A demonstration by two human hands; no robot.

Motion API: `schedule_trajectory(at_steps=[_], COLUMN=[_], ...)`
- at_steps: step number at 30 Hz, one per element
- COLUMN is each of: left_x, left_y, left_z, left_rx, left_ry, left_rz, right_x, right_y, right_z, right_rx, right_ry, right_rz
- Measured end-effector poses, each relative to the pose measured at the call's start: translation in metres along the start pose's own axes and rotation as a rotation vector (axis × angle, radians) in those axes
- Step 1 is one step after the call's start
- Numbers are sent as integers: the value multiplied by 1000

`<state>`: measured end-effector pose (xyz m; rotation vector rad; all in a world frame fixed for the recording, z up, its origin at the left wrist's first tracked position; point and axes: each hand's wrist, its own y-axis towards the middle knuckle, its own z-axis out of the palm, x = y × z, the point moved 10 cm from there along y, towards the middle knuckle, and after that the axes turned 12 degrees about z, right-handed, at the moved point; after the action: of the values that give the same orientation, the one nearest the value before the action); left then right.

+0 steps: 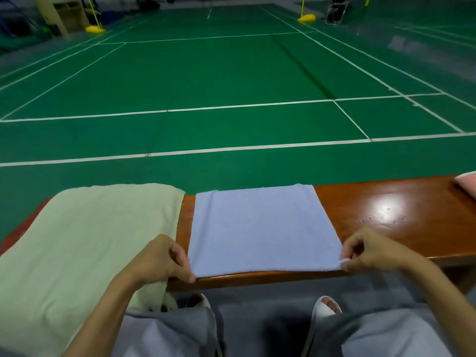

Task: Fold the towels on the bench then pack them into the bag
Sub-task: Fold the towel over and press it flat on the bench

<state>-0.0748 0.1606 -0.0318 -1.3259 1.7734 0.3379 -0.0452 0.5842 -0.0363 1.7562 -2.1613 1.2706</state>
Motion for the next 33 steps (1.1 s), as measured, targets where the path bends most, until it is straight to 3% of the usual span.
schedule_trajectory(at_steps=[5,7,8,10,12,14,16,19,25,33], left_x=[8,8,7,-9,-43,-62,-60,-29,-22,-14], left_y=[-9,-7,-1,17,44,81,107,119,104,83], left_z=[14,6,-7,-37,-36,-3,37,62,68,62], left_rx=[255,253,173,-126,-398,-403,-281,-205,-267,-261], left_ry=[25,160,299,556,618,617,673,708,725,641], left_rz=[-146,-233,-277,-295,-85,170,290,251,227,180], right_x=[-5,-5,-2,18,56,89,103,89,74,26], right_y=[2,-4,-5,8,27,48,72,93,86,71], right_z=[9,4,-4,-31,-49,-29,20,63,60,34], right_rx=[72,137,126,-98,-435,-586,-496,-403,-475,-488], right_ry=[-213,-325,-372,-471,-502,-438,-450,-487,-513,-462], right_rz=[122,236,299,353,275,104,-55,-87,-86,58])
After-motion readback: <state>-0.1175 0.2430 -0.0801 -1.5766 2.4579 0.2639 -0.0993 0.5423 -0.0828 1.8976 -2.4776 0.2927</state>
